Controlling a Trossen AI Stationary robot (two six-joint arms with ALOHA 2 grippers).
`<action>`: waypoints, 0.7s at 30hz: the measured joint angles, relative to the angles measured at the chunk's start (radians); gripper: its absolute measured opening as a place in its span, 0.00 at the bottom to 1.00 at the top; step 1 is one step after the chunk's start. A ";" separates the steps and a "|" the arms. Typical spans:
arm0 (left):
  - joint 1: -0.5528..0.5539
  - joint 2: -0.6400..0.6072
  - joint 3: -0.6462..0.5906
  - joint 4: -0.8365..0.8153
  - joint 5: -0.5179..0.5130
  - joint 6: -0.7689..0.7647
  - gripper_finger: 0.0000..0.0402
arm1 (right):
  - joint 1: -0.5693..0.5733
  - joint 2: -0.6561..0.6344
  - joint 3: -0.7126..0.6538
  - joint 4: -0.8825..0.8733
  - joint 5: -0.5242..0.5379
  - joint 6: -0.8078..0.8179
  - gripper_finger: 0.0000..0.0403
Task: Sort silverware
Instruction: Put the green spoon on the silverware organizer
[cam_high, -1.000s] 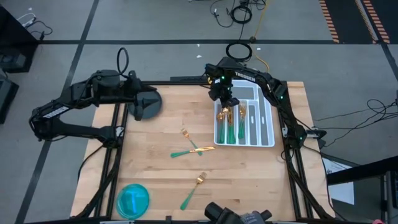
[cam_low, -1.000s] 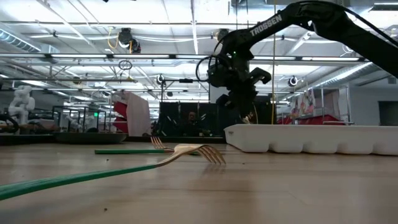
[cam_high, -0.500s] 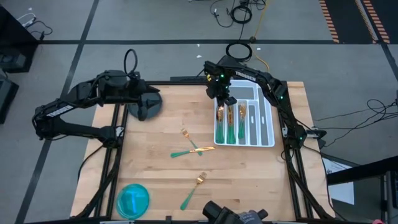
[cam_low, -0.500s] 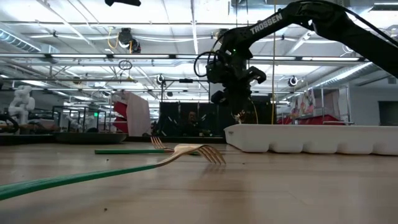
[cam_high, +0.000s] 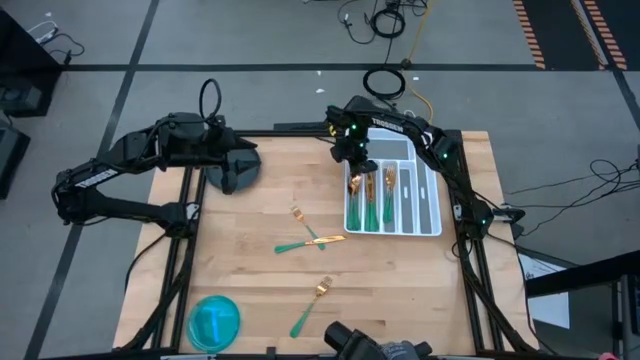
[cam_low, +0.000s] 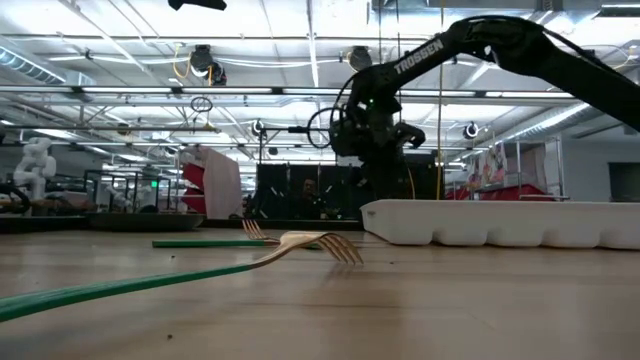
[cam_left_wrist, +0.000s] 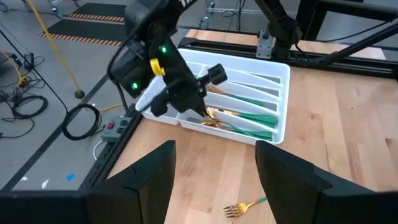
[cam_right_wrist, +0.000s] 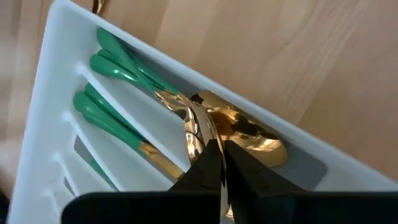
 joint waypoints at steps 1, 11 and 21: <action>0.000 0.000 0.000 0.000 0.000 0.000 0.56 | 0.000 0.008 -0.001 -0.005 0.000 0.014 0.00; 0.000 0.000 0.000 0.000 0.000 -0.001 0.56 | 0.002 0.047 -0.002 0.037 0.034 0.163 0.00; 0.000 0.000 0.000 0.000 0.000 0.000 0.56 | 0.007 0.038 0.000 0.099 0.155 0.362 0.14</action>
